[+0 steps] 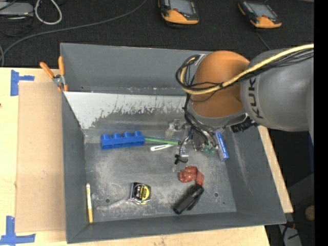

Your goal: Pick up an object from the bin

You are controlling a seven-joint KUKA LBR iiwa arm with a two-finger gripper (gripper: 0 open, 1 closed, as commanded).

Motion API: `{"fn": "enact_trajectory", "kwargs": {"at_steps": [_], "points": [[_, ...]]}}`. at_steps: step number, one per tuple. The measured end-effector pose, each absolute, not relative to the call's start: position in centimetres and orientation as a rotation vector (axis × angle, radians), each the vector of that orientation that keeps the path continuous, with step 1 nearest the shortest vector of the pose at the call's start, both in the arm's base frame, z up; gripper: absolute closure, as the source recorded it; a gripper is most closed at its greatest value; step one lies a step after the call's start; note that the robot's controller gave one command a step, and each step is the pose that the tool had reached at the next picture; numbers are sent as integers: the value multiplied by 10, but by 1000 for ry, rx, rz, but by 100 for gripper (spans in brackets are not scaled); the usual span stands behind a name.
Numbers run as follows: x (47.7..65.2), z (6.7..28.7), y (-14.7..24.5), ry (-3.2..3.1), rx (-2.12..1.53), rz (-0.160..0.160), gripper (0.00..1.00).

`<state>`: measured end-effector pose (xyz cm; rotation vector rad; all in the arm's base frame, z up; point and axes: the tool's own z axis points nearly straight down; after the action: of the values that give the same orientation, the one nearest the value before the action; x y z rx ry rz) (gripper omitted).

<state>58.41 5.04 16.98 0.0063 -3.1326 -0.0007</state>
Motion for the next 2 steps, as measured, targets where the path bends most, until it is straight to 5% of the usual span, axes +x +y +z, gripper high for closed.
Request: {"fn": "enact_trajectory", "kwargs": {"at_steps": [1, 2], "points": [[586, 175, 50, -3140, 4, -1, 0], [622, 80, 24, -3142, 63, -2, 0]]}}
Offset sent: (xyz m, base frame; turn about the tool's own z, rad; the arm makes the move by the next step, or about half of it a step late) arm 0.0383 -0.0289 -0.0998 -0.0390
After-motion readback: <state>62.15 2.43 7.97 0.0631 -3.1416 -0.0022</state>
